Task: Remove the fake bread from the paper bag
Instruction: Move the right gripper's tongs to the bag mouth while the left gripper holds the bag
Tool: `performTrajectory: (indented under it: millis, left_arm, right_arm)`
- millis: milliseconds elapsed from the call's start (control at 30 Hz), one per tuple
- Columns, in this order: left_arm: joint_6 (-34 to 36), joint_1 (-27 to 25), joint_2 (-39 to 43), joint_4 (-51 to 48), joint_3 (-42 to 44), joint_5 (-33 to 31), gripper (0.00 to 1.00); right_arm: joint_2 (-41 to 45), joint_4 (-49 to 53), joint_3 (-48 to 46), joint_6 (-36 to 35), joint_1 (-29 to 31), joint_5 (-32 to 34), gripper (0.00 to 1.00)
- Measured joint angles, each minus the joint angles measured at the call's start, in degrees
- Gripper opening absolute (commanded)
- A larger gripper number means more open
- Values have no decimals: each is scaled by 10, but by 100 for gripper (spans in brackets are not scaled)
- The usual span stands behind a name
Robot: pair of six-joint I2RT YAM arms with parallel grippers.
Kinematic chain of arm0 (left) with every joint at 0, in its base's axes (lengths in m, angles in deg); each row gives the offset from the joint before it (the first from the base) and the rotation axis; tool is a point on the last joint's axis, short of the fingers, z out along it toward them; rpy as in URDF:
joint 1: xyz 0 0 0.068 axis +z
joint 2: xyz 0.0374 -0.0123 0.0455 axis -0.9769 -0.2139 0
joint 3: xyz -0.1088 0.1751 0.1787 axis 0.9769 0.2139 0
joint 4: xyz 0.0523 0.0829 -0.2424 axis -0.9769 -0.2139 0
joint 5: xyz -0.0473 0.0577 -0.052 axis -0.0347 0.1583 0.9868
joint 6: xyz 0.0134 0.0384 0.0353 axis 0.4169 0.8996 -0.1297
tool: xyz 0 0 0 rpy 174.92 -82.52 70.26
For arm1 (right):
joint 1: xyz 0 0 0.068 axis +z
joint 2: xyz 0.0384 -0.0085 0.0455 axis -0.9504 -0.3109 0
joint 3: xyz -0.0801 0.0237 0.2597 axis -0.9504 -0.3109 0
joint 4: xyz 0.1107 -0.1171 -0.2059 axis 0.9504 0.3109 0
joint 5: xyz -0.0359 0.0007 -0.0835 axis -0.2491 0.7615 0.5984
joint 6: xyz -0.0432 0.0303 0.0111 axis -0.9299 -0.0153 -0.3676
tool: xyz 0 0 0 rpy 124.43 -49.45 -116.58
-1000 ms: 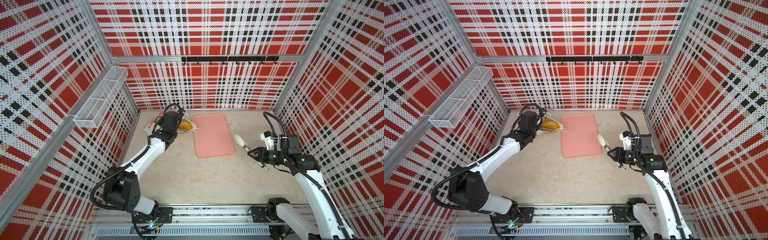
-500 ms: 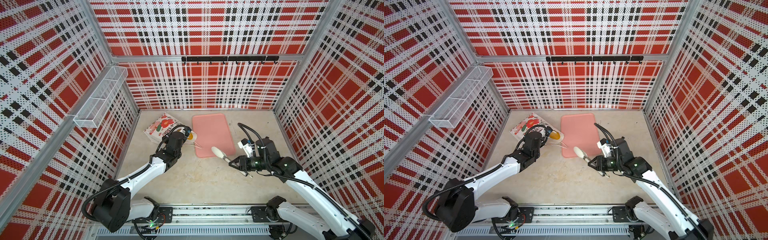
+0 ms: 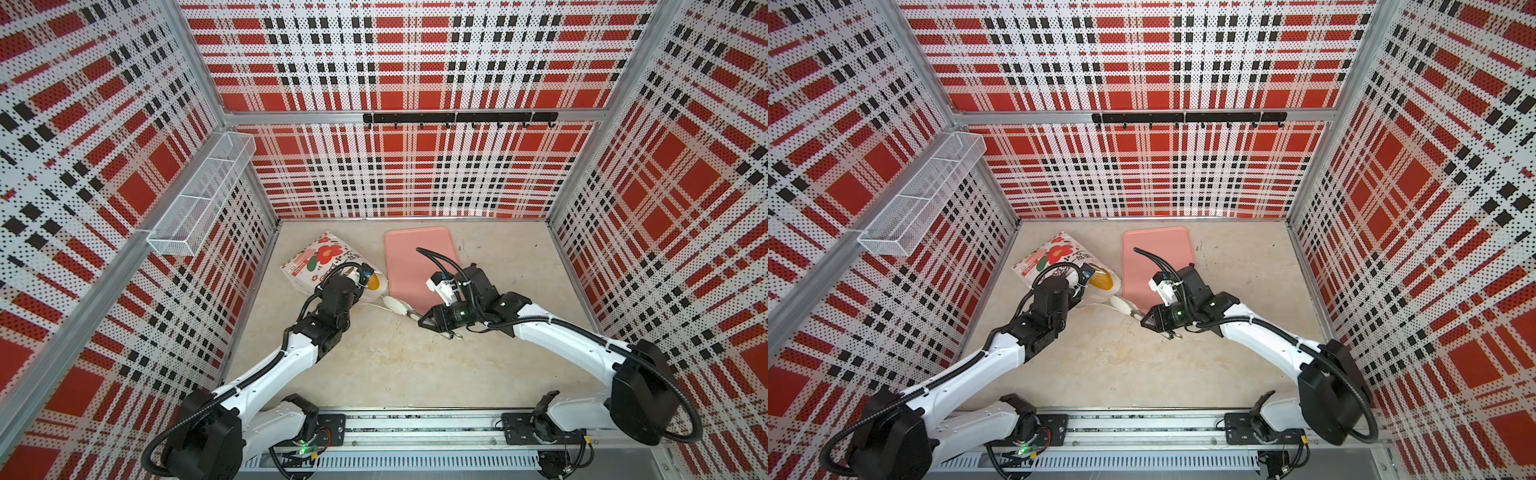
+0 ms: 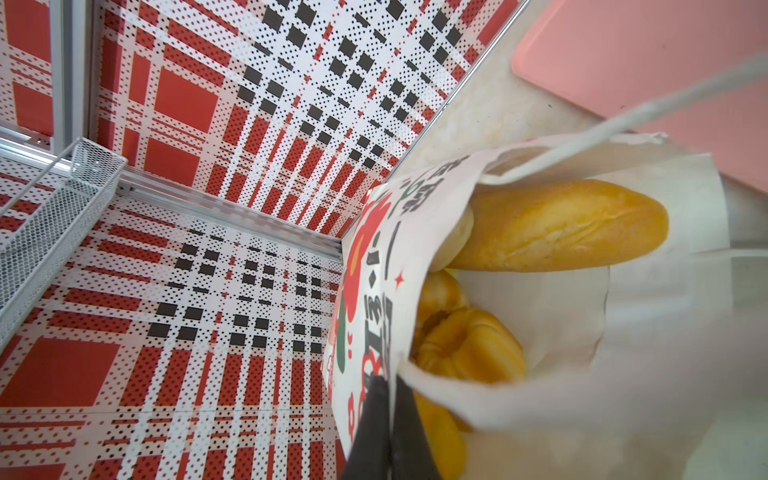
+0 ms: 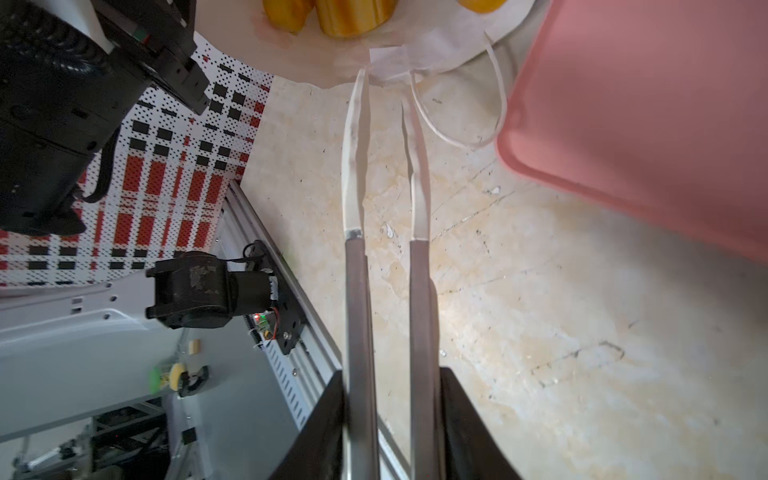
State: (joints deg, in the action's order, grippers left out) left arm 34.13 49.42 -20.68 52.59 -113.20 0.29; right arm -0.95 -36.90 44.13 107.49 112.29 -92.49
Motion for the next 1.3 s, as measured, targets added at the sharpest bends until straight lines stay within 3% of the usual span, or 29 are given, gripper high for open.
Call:
performTrajectory:
  millis: [367,1000,1300]
  left_arm:
    - [-45,-3,-35,-32,-1,27,0]
    - [-67,-5,-48,-37,-7,31,0]
    - [-67,-7,-48,-38,-7,33,0]
  right_arm:
    - [-118,-85,42,-93,8,40,37]
    - [-260,-104,162,-139,8,82,44]
    - [-279,-77,188,-165,8,102,47]
